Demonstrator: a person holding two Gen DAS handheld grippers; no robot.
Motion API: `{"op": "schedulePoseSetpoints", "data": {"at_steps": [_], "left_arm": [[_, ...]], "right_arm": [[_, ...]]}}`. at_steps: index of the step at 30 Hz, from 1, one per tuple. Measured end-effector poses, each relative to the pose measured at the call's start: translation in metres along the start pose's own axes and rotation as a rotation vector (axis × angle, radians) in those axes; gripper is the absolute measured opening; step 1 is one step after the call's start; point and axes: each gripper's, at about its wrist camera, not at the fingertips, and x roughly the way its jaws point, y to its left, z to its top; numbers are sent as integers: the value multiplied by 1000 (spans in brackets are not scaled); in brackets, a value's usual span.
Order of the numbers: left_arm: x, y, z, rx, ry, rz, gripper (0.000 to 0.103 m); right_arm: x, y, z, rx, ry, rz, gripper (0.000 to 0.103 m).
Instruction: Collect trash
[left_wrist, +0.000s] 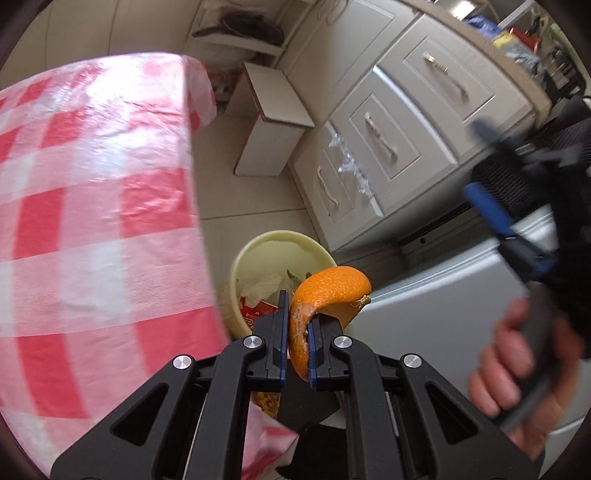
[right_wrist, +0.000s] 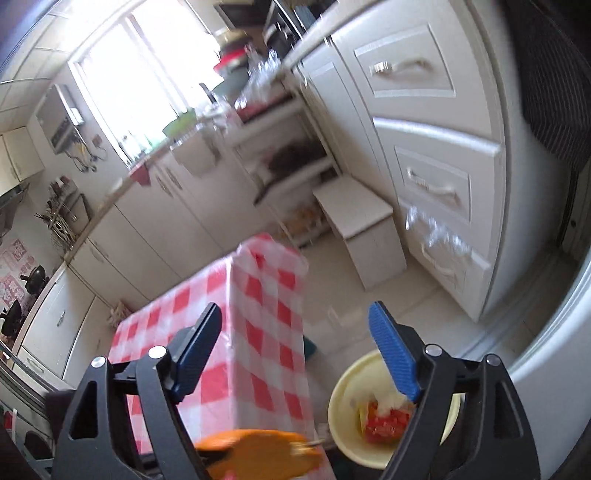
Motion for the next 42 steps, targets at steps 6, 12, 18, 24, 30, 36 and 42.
{"op": "schedulePoseSetpoints", "data": {"at_steps": [6, 12, 18, 24, 30, 36, 42], "left_arm": [[62, -32, 11, 7, 77, 62, 26], [33, -46, 5, 91, -15, 117, 59], [-35, -21, -10, 117, -107, 262, 68], [-130, 17, -40, 130, -264, 456, 82], [-215, 64, -74, 101, -390, 617, 87], [-287, 107, -113, 18, -483, 690, 89], [-333, 129, -153, -27, -539, 730, 94]], "right_arm": [[-5, -7, 11, -8, -34, -16, 80], [-11, -11, 15, 18, -41, -16, 81], [-10, 11, 7, -38, -30, -21, 84], [-15, 63, -14, -162, -22, -7, 90], [-44, 137, -60, -317, -81, 92, 94], [-70, 200, -113, -435, -151, 192, 95], [-88, 241, -146, -480, -151, 245, 95]]}}
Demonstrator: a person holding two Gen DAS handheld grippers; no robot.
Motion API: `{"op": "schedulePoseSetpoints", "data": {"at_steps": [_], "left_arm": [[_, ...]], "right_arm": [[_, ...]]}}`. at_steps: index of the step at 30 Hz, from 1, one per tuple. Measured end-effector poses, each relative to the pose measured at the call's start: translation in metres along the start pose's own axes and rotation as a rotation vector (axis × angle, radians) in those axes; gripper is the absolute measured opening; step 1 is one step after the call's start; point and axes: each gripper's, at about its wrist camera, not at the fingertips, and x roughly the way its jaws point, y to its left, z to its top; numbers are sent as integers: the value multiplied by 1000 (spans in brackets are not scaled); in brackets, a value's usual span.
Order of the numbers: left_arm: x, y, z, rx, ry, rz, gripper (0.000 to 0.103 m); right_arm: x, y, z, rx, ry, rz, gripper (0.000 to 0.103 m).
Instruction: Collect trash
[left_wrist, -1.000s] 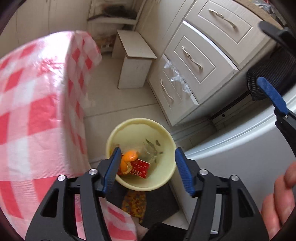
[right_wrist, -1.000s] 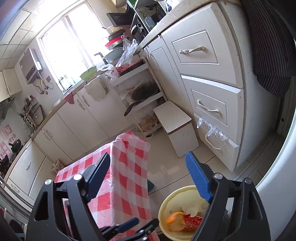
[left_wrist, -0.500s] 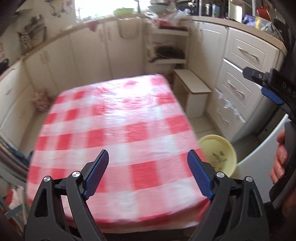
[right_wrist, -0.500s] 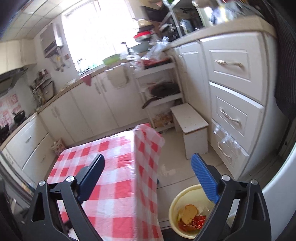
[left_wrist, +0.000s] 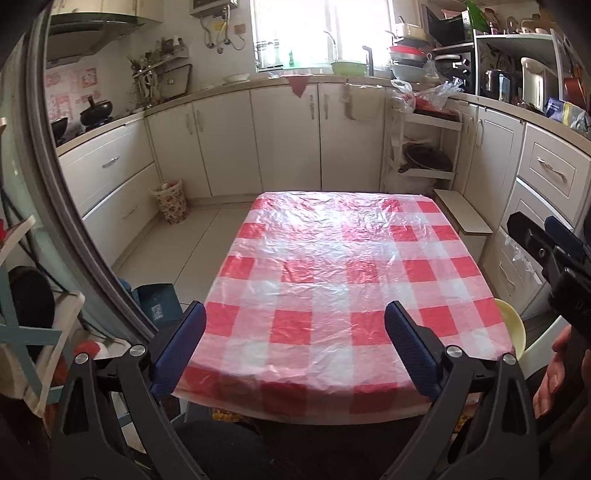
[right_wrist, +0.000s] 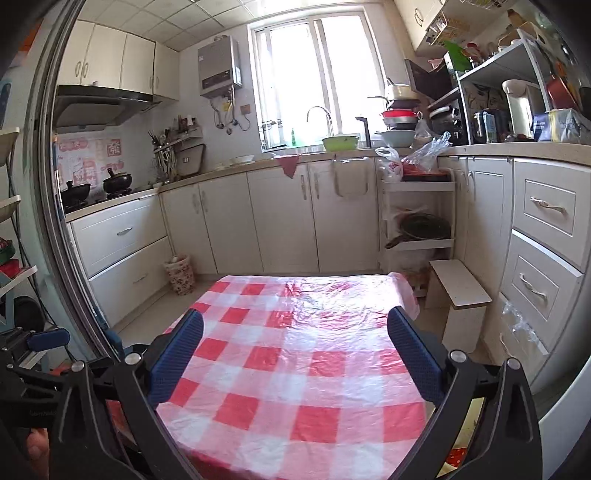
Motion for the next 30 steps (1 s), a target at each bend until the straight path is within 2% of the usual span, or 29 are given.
{"op": "schedulePoseSetpoints", "data": {"at_steps": [3, 7, 17, 26, 30], "left_arm": [[-16, 18, -7, -23, -19, 4, 95], [-40, 36, -14, -41, -42, 9, 95], [-91, 43, -30, -29, -44, 7, 95], [-122, 31, -57, 14, -26, 9, 95], [-133, 30, -62, 21, -40, 29, 95]], "right_arm": [[-19, 19, 1, 0, -7, 15, 95], [-47, 46, 6, -62, 5, 26, 95], [-112, 75, 2, -120, 65, -14, 96], [-128, 87, -23, -109, 113, -28, 96], [-135, 84, -26, -84, 92, -49, 96]]}}
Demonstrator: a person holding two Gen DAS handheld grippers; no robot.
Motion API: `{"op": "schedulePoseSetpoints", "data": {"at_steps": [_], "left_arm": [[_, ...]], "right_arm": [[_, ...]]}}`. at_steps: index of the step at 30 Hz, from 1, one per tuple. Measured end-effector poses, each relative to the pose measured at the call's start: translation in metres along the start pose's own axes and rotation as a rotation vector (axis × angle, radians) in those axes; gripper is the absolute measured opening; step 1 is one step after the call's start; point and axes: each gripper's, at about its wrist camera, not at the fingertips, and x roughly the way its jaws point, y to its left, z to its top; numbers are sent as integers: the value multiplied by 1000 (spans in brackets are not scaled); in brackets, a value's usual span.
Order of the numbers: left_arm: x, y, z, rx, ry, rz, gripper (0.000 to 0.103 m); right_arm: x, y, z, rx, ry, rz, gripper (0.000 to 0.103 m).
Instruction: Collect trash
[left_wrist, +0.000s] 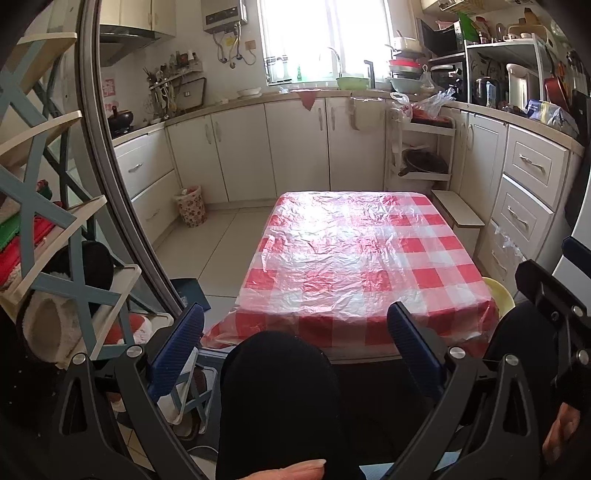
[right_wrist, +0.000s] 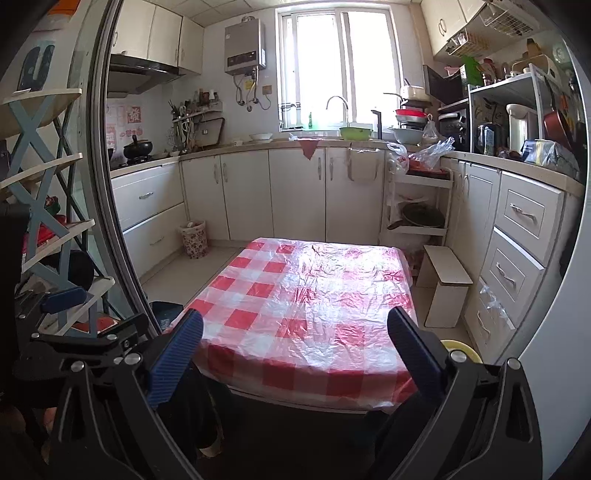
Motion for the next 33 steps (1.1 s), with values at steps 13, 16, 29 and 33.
{"op": "schedulePoseSetpoints", "data": {"at_steps": [13, 16, 29, 33], "left_arm": [[-6, 1, 5, 1, -7, 6, 95], [-9, 1, 5, 1, -12, 4, 95], [-20, 6, 7, -7, -39, 3, 95], [-22, 5, 7, -1, -47, 5, 95]], "right_arm": [[-6, 3, -2, -5, -27, -14, 96], [-7, 2, -3, -1, -33, -14, 96], [-14, -1, -4, 7, -58, -29, 96], [-14, -3, -4, 11, -60, -33, 96]]}}
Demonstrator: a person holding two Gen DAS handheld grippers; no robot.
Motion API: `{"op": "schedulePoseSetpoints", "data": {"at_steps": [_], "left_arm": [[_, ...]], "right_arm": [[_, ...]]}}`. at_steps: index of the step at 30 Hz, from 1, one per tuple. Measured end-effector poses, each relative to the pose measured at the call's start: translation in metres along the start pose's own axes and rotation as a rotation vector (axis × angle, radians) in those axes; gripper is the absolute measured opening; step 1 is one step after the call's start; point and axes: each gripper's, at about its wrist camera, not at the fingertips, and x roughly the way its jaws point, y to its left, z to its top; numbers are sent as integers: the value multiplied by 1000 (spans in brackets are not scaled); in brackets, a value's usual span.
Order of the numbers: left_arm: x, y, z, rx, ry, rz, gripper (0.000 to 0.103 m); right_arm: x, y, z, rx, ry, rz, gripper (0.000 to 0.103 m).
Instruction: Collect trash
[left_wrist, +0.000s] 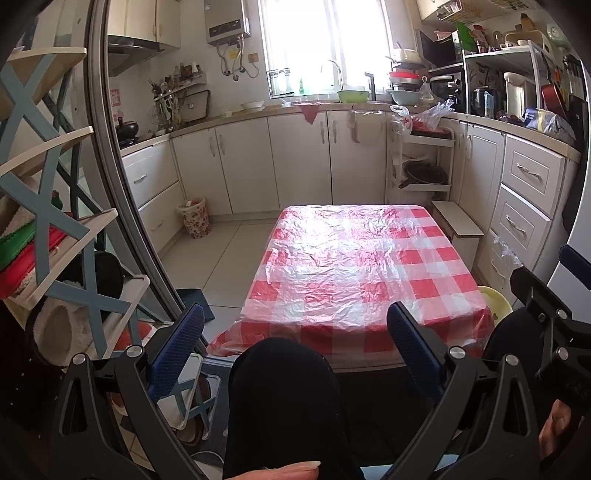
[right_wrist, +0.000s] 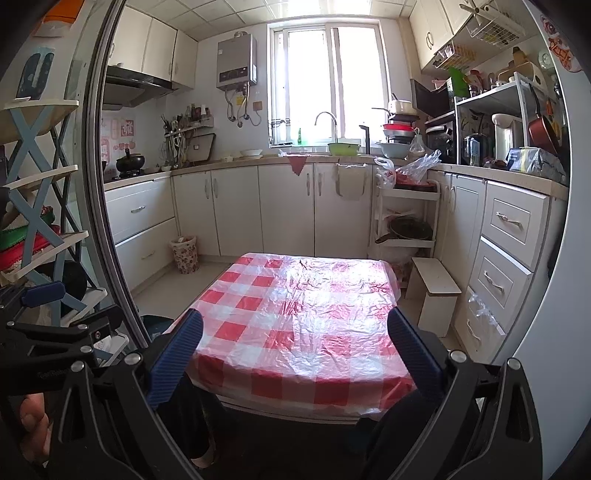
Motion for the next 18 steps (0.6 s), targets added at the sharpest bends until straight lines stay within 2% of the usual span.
{"op": "schedulePoseSetpoints", "data": {"at_steps": [18], "left_arm": [[-4, 1, 0, 1, -8, 7, 95]], "right_arm": [[-3, -4, 4, 0, -17, -23, 96]]}}
